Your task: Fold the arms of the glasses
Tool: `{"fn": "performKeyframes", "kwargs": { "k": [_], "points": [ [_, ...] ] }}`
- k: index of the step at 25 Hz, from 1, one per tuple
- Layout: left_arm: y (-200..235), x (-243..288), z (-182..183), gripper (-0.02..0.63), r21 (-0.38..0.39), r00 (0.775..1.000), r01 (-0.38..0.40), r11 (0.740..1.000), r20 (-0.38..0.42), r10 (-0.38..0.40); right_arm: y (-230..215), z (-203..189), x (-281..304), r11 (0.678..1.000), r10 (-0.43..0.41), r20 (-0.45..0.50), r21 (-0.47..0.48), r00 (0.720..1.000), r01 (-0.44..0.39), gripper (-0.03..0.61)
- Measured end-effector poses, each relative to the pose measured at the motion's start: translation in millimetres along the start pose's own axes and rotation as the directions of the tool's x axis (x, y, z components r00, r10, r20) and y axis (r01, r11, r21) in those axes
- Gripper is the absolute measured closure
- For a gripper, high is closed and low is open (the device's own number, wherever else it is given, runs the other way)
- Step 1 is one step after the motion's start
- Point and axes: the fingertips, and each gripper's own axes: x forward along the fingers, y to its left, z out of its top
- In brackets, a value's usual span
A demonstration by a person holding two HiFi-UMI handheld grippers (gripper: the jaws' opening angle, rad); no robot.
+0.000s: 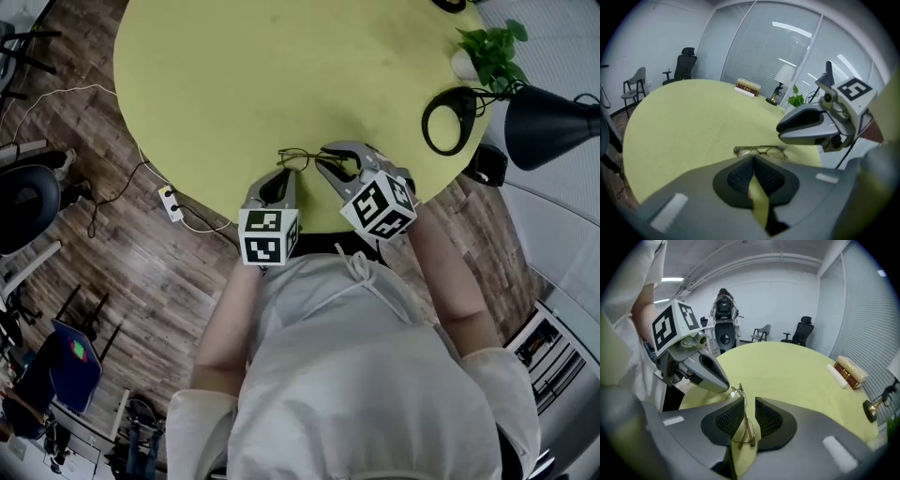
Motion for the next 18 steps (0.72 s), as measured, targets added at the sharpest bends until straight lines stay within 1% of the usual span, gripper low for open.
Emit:
{"fn": "performKeyframes", "kwargs": {
  "k": [1, 3, 5, 6, 8, 11, 14, 15, 16, 17, 18],
  "points": [
    [-3, -6, 9, 0.607, 0.022, 1.000, -0.007, 1.000, 0.024, 0.006, -6, 4, -8, 0.999, -0.033, 0.029, 0.035, 0.999, 0.032, 0.510],
    [-6, -18, 36, 0.607, 0.086, 0.996, -0.025, 0.996, 0.093, 0.017, -21, 14, -25, 0.988, -0.117, 0.084, 0.106, 0.990, 0.108, 0.550],
    [-9, -34, 72, 0.607, 0.169, 0.982, -0.048, 0.984, 0.187, 0.016, -35, 28, -43, 0.966, -0.214, 0.145, 0.181, 0.966, 0.187, 0.576],
    [-13, -46, 88, 0.607, 0.205, 0.971, -0.065, 0.977, 0.238, 0.015, -39, 35, -55, 0.952, -0.257, 0.175, 0.215, 0.950, 0.218, 0.578],
    [-25, -72, 116, 0.607, 0.256, 0.940, -0.106, 0.961, 0.341, 0.012, -43, 49, -81, 0.924, -0.335, 0.233, 0.269, 0.913, 0.271, 0.578],
    [-44, -103, 160, 0.607, 0.334, 0.883, -0.143, 0.932, 0.469, -0.032, -59, 74, -119, 0.875, -0.451, 0.312, 0.342, 0.836, 0.344, 0.578],
    [-66, -132, 196, 0.607, 0.365, 0.814, -0.182, 0.913, 0.577, -0.069, -71, 91, -155, 0.828, -0.524, 0.369, 0.430, 0.768, 0.359, 0.578],
    [-73, -141, 206, 0.607, 0.374, 0.792, -0.194, 0.907, 0.605, -0.080, -74, 95, -165, 0.816, -0.541, 0.381, 0.455, 0.750, 0.357, 0.578],
    [-79, -148, 215, 0.607, 0.389, 0.776, -0.203, 0.899, 0.624, -0.094, -77, 99, -174, 0.804, -0.557, 0.393, 0.475, 0.732, 0.357, 0.578],
    [-84, -152, 223, 0.607, 0.404, 0.765, -0.207, 0.891, 0.634, -0.110, -80, 103, -182, 0.793, -0.575, 0.405, 0.490, 0.711, 0.362, 0.580],
    [-89, -156, 228, 0.607, 0.415, 0.759, -0.205, 0.887, 0.639, -0.124, -83, 107, -189, 0.781, -0.595, 0.416, 0.502, 0.688, 0.371, 0.580]
  ]
}}
